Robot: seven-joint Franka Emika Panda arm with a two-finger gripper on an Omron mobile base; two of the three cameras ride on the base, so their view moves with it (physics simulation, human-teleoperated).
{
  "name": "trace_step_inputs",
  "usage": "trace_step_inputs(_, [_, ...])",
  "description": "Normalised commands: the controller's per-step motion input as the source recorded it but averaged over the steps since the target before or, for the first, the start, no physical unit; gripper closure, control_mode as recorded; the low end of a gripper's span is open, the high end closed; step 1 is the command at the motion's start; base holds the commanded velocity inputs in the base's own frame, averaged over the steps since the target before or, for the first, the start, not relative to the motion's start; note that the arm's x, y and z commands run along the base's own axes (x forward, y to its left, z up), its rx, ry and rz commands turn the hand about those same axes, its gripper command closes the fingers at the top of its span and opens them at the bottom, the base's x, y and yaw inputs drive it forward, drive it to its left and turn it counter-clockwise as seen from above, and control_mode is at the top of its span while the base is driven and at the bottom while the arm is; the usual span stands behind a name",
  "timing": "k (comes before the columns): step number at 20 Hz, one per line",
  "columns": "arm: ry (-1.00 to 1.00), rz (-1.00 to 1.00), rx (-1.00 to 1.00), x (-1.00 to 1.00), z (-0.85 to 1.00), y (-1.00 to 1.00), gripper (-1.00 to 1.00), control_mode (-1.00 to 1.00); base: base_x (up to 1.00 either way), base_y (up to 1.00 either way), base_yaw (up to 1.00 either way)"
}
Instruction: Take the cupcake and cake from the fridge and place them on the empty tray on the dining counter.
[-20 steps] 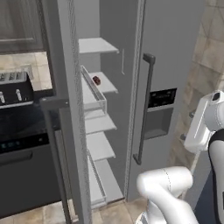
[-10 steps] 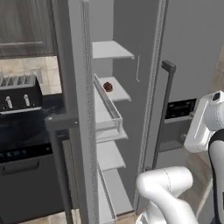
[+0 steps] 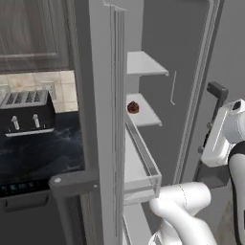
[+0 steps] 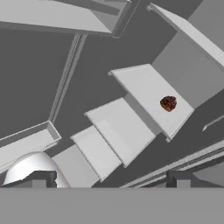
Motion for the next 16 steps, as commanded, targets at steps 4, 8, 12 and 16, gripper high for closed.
trace_step_inputs(4, [0.00,0.00,0.00,0.00,0.00,0.00,-1.00,1.00,0.76,0.00,0.16])
trace_step_inputs(8, [0.00,0.00,0.00,0.00,0.00,0.00,-1.00,1.00,0.79,0.00,0.12])
trace_step_inputs(12, [0.00,0.00,0.00,0.00,0.00,0.00,-1.00,1.00,0.61,0.00,0.03])
trace_step_inputs(16, [0.00,0.00,0.00,0.00,0.00,0.00,-1.00,1.00,0.09,0.00,0.00])
